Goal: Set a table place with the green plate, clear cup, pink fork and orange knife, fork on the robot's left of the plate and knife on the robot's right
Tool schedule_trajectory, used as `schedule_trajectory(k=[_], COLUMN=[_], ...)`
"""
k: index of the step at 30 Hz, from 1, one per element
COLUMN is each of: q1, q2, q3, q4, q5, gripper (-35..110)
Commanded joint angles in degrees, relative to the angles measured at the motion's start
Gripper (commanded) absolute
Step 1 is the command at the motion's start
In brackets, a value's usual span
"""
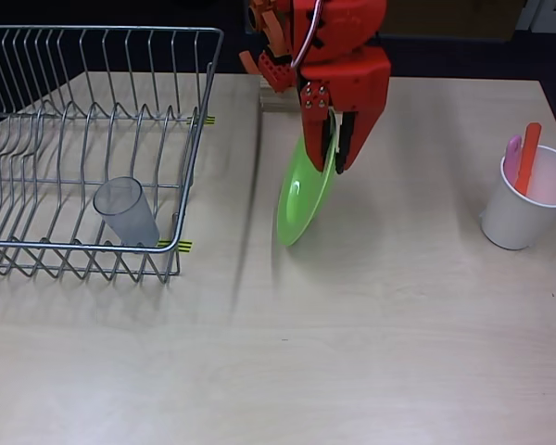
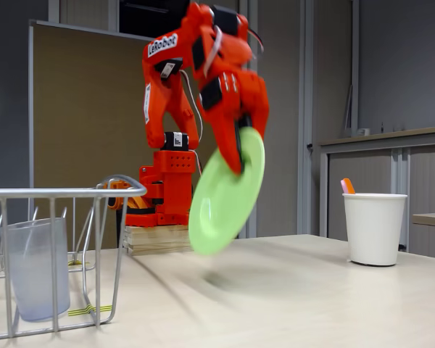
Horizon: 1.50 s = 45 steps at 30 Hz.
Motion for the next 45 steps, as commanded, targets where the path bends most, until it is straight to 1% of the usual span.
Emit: schedule_trajectory(k=[1, 9, 13, 15, 19, 25, 29, 40, 45], q1=[-2.7, -5.3, -8.0, -9.3, -11.7, -14.2, -14.7, -14.8, -14.3], q2=[-6.6, -22.5, -27.9, -29.9, -32.3, -34.5, -35.2, -35.2, -34.7], q3=[1.1, -0.6, -2.1, -2.9, -1.9, 0.7, 1.2, 1.7, 1.1], q4=[-7.6, -21.6, -23.1, -23.6, -27.8, -34.5, -35.9, -36.1, -35.9], q5=[5.4, 12.6, 17.5, 19.3, 24.3, 28.4, 29.2, 29.9, 28.2], gripper=[0, 0, 1, 5, 18, 21, 26, 46, 52])
